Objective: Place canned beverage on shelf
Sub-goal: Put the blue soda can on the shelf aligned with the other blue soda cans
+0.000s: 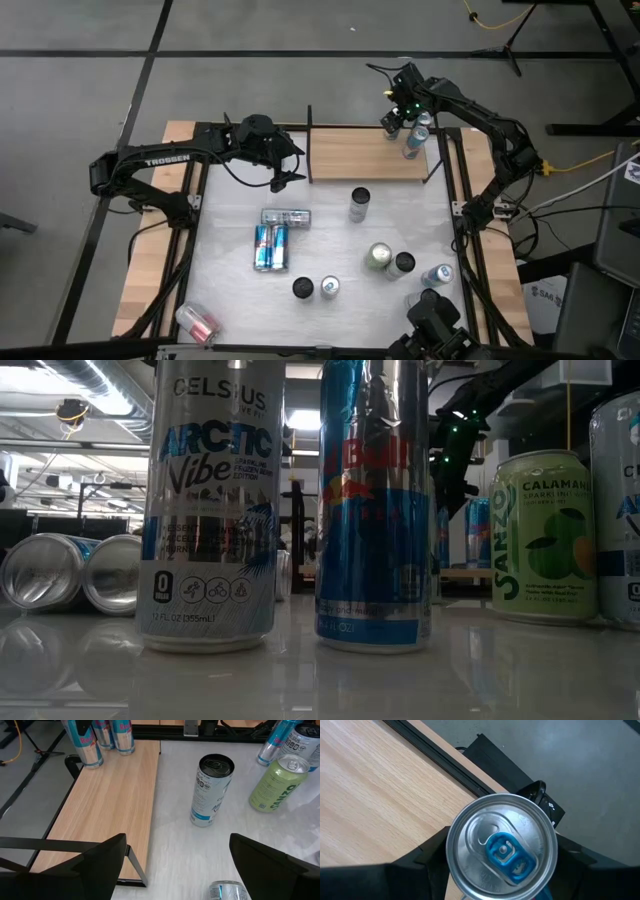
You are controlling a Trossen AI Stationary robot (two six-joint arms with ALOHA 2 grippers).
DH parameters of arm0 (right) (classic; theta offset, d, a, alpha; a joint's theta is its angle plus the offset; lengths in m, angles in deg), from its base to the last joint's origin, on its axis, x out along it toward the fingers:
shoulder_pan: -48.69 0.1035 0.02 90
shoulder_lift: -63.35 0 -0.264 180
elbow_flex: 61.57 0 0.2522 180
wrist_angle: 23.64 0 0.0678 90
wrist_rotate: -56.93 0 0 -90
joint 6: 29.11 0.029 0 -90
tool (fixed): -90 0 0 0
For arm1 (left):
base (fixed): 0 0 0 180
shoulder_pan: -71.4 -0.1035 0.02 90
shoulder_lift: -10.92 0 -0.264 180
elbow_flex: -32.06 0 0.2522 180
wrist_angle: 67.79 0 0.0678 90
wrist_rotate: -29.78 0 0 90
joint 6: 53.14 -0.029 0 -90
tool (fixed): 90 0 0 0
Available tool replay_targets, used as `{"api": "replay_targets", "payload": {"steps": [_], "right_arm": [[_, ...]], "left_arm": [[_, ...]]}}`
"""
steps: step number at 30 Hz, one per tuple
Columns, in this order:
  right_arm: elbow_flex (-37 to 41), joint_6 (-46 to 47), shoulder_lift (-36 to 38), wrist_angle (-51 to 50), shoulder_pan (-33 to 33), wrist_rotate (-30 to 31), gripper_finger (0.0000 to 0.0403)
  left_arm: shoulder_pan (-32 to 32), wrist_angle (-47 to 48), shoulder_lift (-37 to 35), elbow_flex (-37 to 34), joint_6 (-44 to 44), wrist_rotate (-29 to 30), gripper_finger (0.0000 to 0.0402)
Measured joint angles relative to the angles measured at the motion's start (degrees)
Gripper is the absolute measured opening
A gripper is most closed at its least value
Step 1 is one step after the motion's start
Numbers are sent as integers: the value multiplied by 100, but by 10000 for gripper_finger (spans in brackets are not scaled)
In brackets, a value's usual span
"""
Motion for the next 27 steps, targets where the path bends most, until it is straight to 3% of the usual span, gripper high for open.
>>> {"api": "replay_targets", "payload": {"steps": [6,17,27], "right_arm": [[0,0,0,-82,0,-8,250],[28,14,-26,-155,4,-48,335],[-67,13,-24,-168,4,-35,342]], "left_arm": [[0,0,0,0,1,0,345],[-2,0,0,0,0,0,345],[-2,1,0,0,2,0,345]]}}
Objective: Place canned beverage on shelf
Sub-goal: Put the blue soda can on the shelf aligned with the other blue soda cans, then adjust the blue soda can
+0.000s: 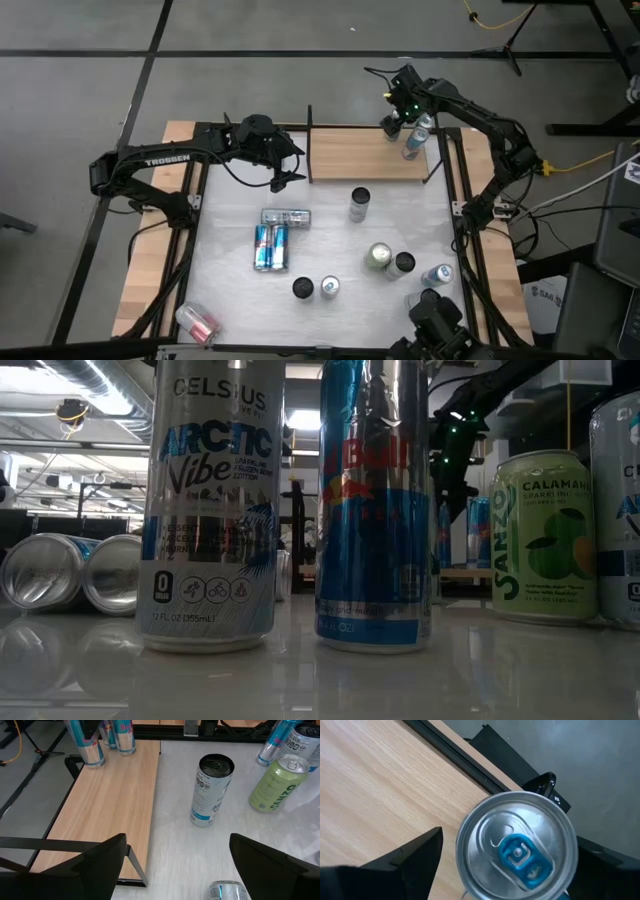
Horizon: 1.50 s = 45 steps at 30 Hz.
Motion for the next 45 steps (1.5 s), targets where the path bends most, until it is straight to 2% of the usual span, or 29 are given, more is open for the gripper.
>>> {"api": "replay_targets", "payload": {"steps": [14,21,35,41,45], "right_arm": [[-1066,-4,21,-957,-4,11,342],[-1163,-123,232,-941,-7,113,342],[-1170,-73,1047,-1889,-7,1210,342],[-1170,125,1093,-2490,-21,1871,342],[-1168,197,1093,-2681,-134,1958,342]], "left_arm": [[0,-1,0,0,0,0,345],[0,1,0,0,0,0,345],[0,0,0,0,-2,0,345],[1,-1,0,0,-1,0,345],[2,1,0,0,-2,0,345]]}}
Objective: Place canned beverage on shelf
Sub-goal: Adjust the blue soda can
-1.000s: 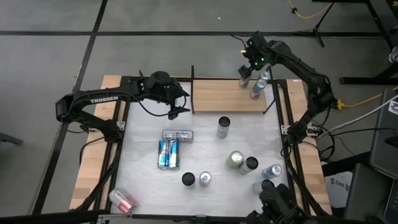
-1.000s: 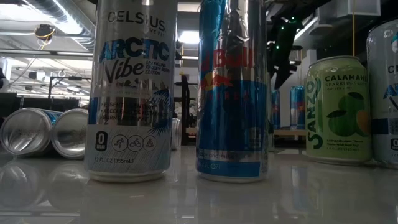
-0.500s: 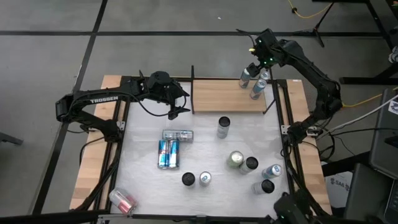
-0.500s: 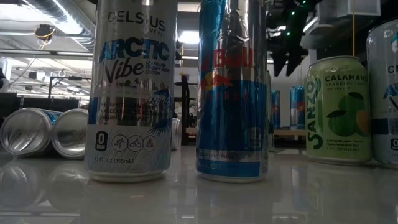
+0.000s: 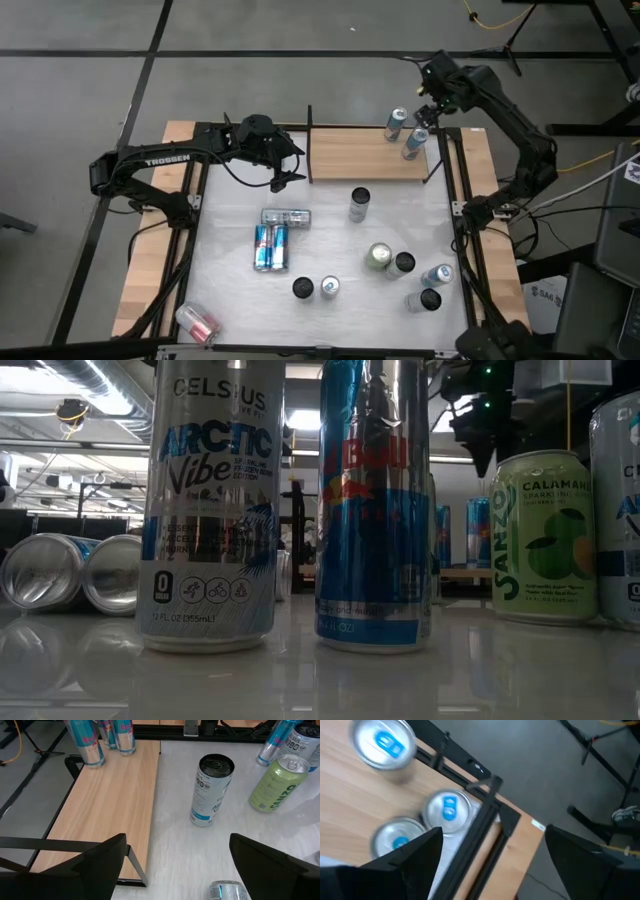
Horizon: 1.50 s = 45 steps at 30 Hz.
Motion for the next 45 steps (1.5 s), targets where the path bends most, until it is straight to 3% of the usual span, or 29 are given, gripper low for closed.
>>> {"api": "replay_targets", "payload": {"steps": [10,20,26,37,45], "right_arm": [[2,272,0,-176,-32,-56,342],[4,-158,0,-33,-23,7,342],[7,-160,-2,-63,-23,300,338],[9,-39,-189,-91,-21,37,275],[9,-53,-492,-74,-19,-259,204]], "left_arm": [[-1,0,0,0,0,0,345],[-1,0,0,0,0,0,345],[-1,0,0,0,0,0,345],[-2,0,0,0,0,0,345],[-1,0,0,0,0,-1,345]]}}
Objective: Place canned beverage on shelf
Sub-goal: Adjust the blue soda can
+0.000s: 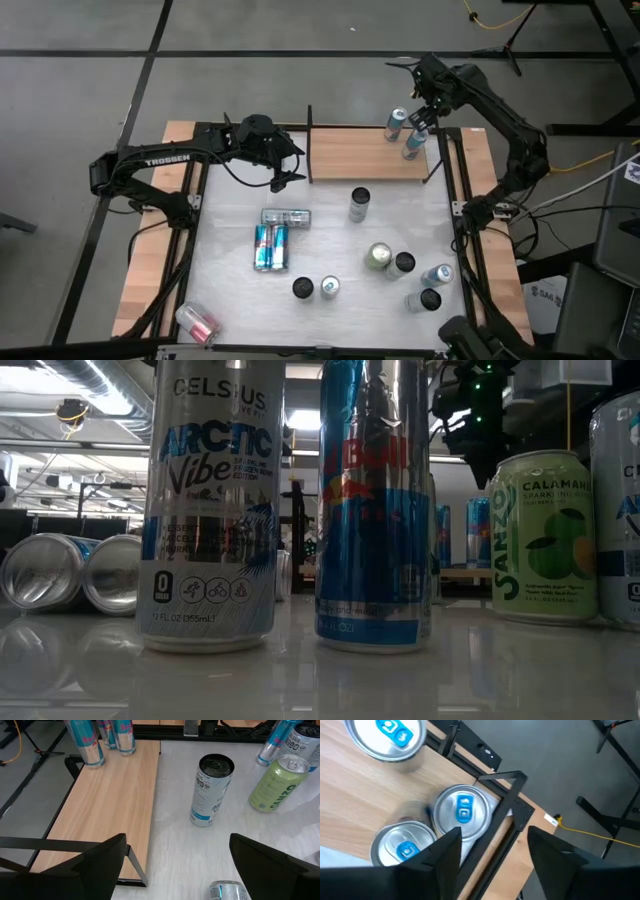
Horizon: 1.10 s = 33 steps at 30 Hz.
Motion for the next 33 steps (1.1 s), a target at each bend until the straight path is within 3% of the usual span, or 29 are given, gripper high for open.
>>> {"api": "replay_targets", "payload": {"steps": [9,14,33], "right_arm": [[0,-17,-152,-21,-2,-74,130],[0,-39,-152,-47,-2,-499,104],[0,-42,-152,-132,-2,-599,8]], "left_arm": [[1,0,0,0,0,1,345],[-1,0,0,0,0,-1,345],[-1,0,0,0,0,0,345]]}}
